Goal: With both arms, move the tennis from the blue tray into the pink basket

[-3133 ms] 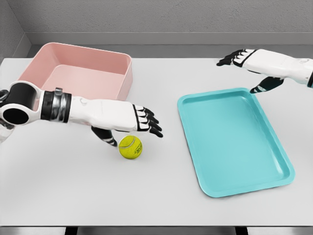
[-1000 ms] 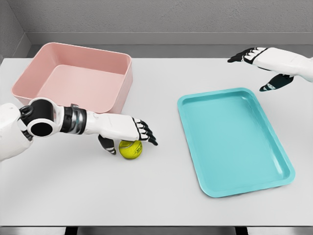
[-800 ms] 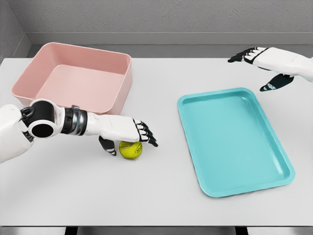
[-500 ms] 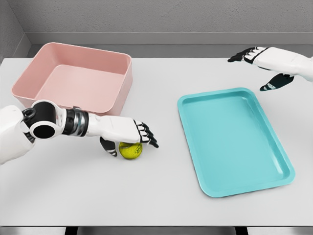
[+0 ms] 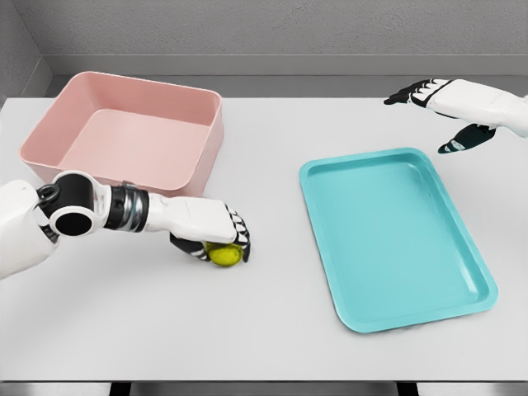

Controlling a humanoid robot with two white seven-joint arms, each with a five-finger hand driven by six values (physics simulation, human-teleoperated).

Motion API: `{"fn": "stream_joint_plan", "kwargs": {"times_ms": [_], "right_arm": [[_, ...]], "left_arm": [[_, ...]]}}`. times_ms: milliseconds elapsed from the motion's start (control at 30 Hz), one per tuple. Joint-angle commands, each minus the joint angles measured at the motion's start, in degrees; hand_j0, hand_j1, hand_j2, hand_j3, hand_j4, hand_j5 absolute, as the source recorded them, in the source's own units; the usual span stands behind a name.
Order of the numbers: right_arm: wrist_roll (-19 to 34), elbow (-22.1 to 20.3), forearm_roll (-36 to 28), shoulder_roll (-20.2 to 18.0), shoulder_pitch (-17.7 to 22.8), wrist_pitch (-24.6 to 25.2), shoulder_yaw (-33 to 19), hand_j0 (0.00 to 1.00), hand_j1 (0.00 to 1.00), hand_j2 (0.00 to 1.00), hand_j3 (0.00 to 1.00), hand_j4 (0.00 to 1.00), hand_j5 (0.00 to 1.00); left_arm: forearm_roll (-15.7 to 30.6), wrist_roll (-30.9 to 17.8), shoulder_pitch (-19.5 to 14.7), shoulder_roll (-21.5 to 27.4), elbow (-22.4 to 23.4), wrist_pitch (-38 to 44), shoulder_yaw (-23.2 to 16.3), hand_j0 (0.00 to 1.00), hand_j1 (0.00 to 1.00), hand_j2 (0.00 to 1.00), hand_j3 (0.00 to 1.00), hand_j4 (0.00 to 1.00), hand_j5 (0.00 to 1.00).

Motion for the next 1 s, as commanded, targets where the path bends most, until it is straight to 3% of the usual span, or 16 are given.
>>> {"fn": "stream_joint_plan", "kwargs": {"times_ms": [0,233,300,467,967], "right_arm": [[-0.1,0.0,-0.4,-0.1,0.0,0.1,-0.1,1.00,1.00,1.00,1.00,1.00,1.00],[-0.1,0.0,-0.4,-0.1,0.0,0.1,-0.1,1.00,1.00,1.00,1.00,1.00,1.00],[0.0,0.0,-0.3,-0.1,0.1,0.1,-0.1,1.00,1.00,1.00,1.00,1.00,1.00],[0.0,0.0,-0.4,-0.1,0.0,0.1,-0.1,1.00,1.00,1.00,1.00,1.00,1.00],[-0.1,-0.1,-0.4,-0.1,0.0,0.1,-0.1,1.00,1.00,1.00,1.00,1.00,1.00]], "left_arm": [[0.2,0.0,0.1,0.2,-0.1,-0.1,0.1,0.46,0.46,0.46,0.46,0.46,0.46],[0.7,0.0,0.0,0.6,-2.4,0.0,0.4,0.45,0.45,0.45,0.45,0.45,0.45],[1.1,0.0,0.0,1.5,-4.7,0.0,2.5,0.45,0.45,0.45,0.45,0.45,0.45],[3.0,0.0,-0.6,2.3,-5.2,-0.1,4.9,0.45,0.45,0.45,0.45,0.45,0.45],[8.7,0.0,-8.4,4.6,-3.7,-0.2,5.9,0.45,0.45,0.45,0.45,0.45,0.45]]}}
